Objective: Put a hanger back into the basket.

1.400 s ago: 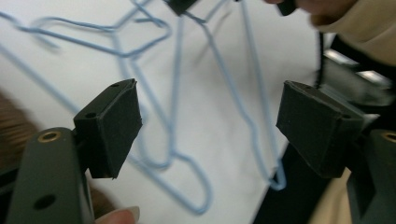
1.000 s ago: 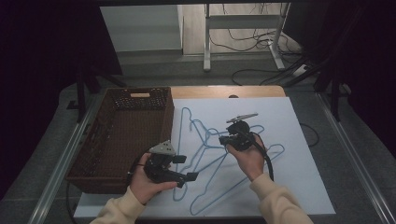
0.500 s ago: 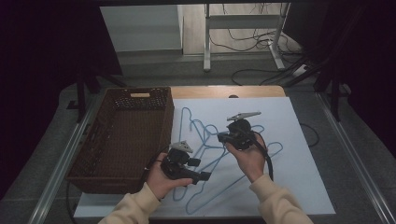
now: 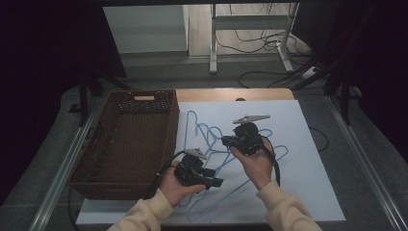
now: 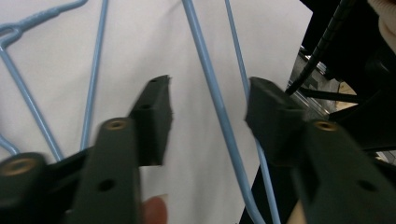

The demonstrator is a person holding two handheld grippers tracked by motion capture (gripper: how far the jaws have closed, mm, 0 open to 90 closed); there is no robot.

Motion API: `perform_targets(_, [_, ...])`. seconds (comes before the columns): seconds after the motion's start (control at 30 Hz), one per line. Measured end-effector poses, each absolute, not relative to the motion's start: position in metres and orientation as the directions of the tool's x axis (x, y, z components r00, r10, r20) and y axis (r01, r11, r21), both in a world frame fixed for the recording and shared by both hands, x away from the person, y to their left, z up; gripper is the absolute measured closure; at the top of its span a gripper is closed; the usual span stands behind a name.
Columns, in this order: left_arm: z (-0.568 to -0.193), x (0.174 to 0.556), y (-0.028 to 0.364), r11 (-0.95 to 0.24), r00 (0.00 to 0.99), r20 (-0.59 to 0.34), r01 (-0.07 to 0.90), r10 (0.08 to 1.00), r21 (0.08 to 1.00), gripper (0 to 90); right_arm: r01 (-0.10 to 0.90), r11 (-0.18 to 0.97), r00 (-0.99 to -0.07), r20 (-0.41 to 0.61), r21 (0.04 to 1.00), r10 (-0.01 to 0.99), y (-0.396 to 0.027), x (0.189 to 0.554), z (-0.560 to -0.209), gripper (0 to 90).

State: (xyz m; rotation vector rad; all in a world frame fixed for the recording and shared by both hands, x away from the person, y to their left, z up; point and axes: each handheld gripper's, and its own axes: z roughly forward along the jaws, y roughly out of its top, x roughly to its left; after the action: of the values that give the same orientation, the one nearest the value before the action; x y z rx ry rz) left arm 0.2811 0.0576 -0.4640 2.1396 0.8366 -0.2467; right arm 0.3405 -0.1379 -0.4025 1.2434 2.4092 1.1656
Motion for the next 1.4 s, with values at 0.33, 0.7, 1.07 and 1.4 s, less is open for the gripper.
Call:
perform_targets(0.33, [-0.467, 0.28, 0.058, -0.471, 0.759, -0.455, 0.648, 0.466, 0.598, 81.4, 0.607, 0.325, -0.636, 0.198, 0.725, 0.746, -0.139, 0.339, -0.401, 86.3])
perform_targets(0.7, [-0.463, 0.282, 0.079, -0.365, 0.719, -0.499, 0.684, 0.485, 0.632, 86.1, 0.599, 0.276, -0.652, 0.258, 0.752, 0.713, -0.149, 0.339, -0.392, 81.9])
perform_targets(1.07, [-0.454, 0.278, 0.091, -0.301, 0.7, -0.549, 0.702, 0.457, 0.645, 86.2, 0.54, 0.203, -0.686, 0.288, 0.817, 0.668, -0.187, 0.323, -0.383, 42.8])
perform_targets(1.4, [-0.449, 0.274, 0.088, -0.283, 0.698, -0.584, 0.709, 0.414, 0.646, 86.2, 0.48, 0.189, -0.68, 0.227, 0.857, 0.697, -0.248, 0.296, -0.408, 21.7])
